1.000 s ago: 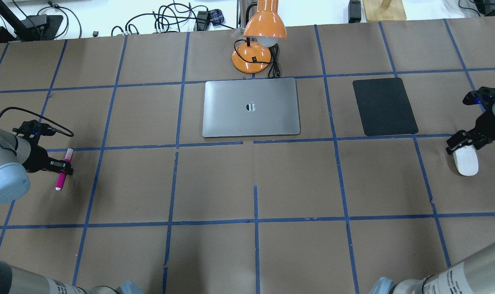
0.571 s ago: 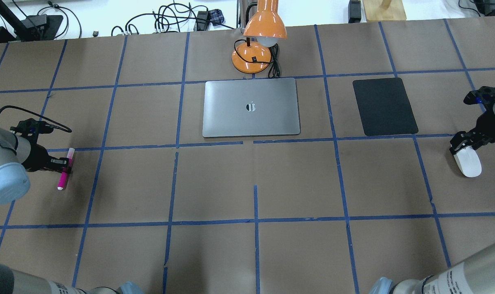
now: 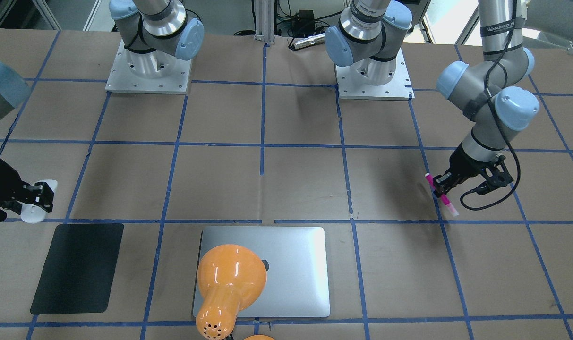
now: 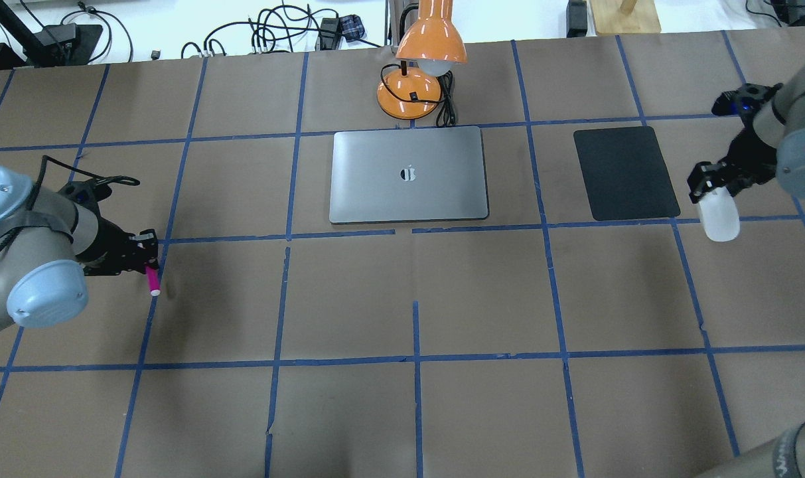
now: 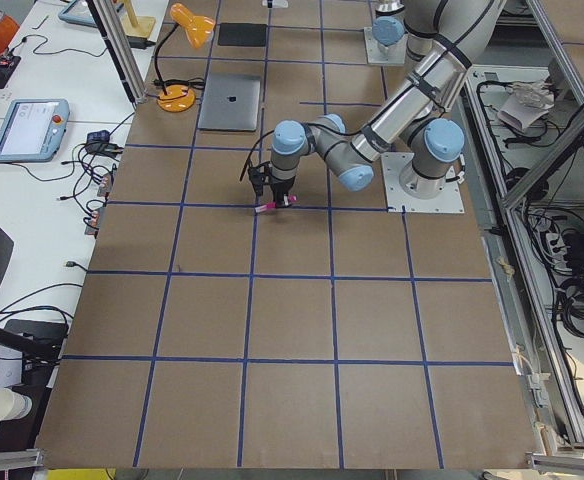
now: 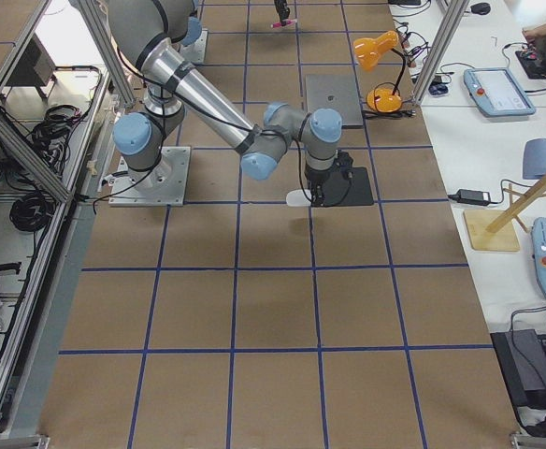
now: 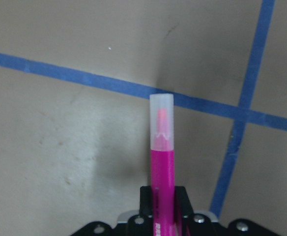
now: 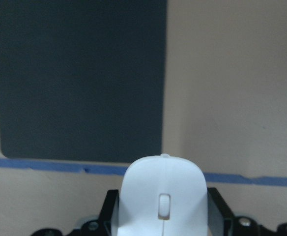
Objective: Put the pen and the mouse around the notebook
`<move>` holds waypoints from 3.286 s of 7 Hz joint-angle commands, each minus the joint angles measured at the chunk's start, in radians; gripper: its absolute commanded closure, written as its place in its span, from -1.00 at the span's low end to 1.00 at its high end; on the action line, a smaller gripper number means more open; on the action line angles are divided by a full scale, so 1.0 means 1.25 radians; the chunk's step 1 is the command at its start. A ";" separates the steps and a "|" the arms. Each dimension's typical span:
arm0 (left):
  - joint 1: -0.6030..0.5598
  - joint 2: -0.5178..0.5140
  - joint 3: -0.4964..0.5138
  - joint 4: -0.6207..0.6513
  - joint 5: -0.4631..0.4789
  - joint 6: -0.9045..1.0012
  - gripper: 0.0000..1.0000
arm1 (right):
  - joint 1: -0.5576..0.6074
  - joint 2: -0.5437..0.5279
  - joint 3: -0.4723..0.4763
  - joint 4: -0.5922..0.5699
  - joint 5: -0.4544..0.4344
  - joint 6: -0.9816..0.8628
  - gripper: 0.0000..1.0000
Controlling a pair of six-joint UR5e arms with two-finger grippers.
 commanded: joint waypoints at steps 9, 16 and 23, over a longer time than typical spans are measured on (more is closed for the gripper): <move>-0.719 -0.109 0.110 -0.020 0.035 -1.408 1.00 | 0.084 0.202 -0.175 0.031 0.069 0.146 -0.91; -0.755 -0.213 0.282 -0.148 0.040 -1.447 -0.99 | 0.228 -0.059 -0.183 0.259 0.064 0.234 -1.00; -0.576 0.062 0.458 -0.669 0.073 -0.440 -1.00 | 0.351 -0.231 -0.210 0.443 0.001 0.361 -1.00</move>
